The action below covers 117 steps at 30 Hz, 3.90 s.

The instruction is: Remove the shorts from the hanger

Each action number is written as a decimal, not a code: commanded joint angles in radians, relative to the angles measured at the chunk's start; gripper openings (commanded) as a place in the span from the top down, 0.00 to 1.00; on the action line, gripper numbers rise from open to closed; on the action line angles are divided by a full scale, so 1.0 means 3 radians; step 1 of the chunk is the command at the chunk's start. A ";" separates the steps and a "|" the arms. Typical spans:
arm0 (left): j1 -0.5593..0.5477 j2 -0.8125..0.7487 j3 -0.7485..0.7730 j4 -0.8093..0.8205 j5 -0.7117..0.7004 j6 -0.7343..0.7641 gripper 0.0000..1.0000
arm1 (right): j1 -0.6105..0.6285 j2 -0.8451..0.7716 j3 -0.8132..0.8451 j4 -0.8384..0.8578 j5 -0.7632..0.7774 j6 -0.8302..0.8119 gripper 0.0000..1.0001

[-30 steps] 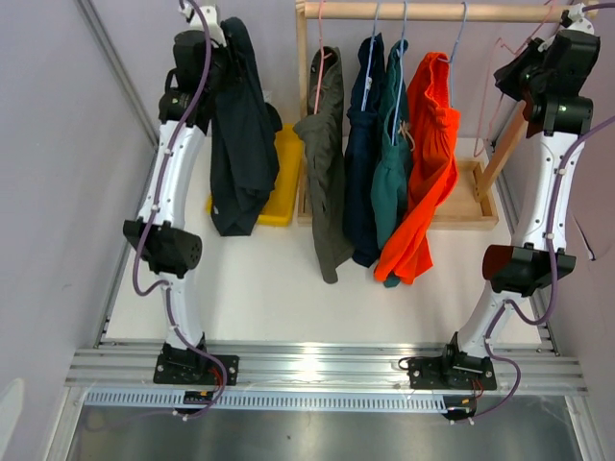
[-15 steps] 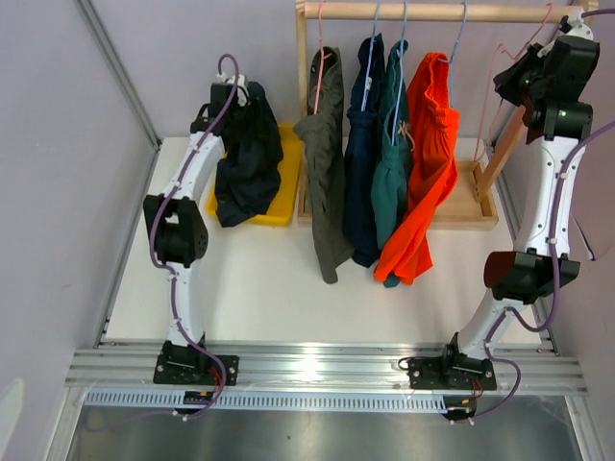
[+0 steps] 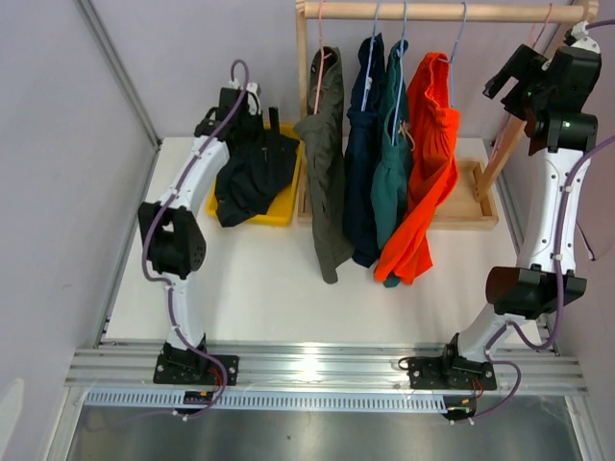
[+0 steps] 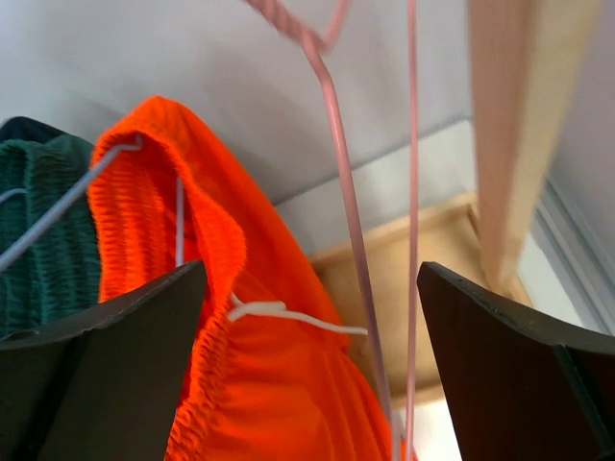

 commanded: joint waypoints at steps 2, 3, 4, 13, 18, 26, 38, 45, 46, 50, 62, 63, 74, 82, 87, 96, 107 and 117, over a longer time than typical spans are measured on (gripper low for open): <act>0.0003 -0.0731 0.0319 -0.0213 -0.0118 0.0059 0.01 | -0.0019 -0.0432 -0.0032 -0.0240 0.0449 -0.0105 0.00; 0.0003 -0.0924 0.0294 -0.0239 -0.0143 0.0054 0.01 | -0.0019 -0.0514 -0.0078 -0.0256 0.0526 -0.0110 0.01; 0.0003 -0.1033 0.0187 -0.0234 -0.0169 0.0054 0.01 | -0.0019 -0.0687 -0.0129 -0.0271 0.0557 -0.0110 0.01; -0.0038 -0.2213 -0.0856 0.0011 -0.0154 -0.0007 0.01 | 0.0073 -0.1287 -0.0156 -0.0323 0.0159 0.0176 0.01; -0.0048 -0.2567 -0.1266 0.0098 -0.0042 -0.0068 0.01 | 0.0216 -0.1078 0.0008 -0.0231 -0.0423 0.0355 0.00; -0.0048 -0.3068 -0.1884 0.0282 0.0091 -0.0074 0.01 | 0.0584 -0.0449 0.0330 -0.0128 -0.0542 0.0279 0.05; -0.0053 -0.3253 -0.2171 0.0405 0.0127 -0.0079 0.01 | 0.0835 0.0037 0.0422 -0.0041 -0.0414 0.0212 0.18; -0.0063 -0.3258 -0.2279 0.0461 0.0158 -0.0089 0.01 | 0.0917 0.0094 0.0412 0.0035 -0.0251 0.0151 0.32; -0.0063 -0.3258 -0.2289 0.0466 0.0153 -0.0089 0.01 | 0.0917 0.0104 0.0432 0.0035 -0.0240 0.0146 0.43; -0.0074 -0.3263 -0.2309 0.0482 0.0143 -0.0094 0.01 | 0.0917 0.0176 0.0519 0.0000 -0.0220 0.0136 0.69; -0.0706 -0.3283 -0.2069 0.0456 0.0010 0.0176 0.00 | 0.1003 0.0135 0.0601 0.0061 -0.0159 0.0085 1.00; -0.0930 -0.3294 -0.2028 0.0441 -0.0046 0.0212 0.01 | 0.1034 0.0109 0.0611 0.0081 -0.0148 0.0090 1.00; -0.2159 -0.3406 -0.1874 0.0865 0.0320 0.0381 0.01 | 0.1208 -0.0315 0.0796 0.0173 0.0204 -0.0033 1.00; -0.3130 -0.2723 -0.1788 0.1610 0.0393 0.0437 0.01 | 0.1392 -0.0887 0.0464 0.0102 0.0388 0.0023 1.00; -0.3489 -0.2119 -0.1446 0.1872 0.0046 0.0581 0.01 | 0.1622 -0.1235 0.0142 0.0041 0.0506 0.0136 1.00; -0.3745 -0.1453 -0.0878 0.2138 -0.0367 0.0652 0.01 | 0.1750 -0.1655 -0.0201 -0.0056 0.0557 0.0207 1.00; -0.3892 -0.1381 -0.1148 0.2404 -0.1033 0.0484 1.00 | 0.1740 -0.1660 -0.0013 -0.0246 0.0629 0.0213 1.00; -0.5038 -0.2439 -0.3075 0.2635 -0.1948 0.0004 1.00 | 0.1347 -0.1052 0.0815 -0.0373 0.0492 0.0033 1.00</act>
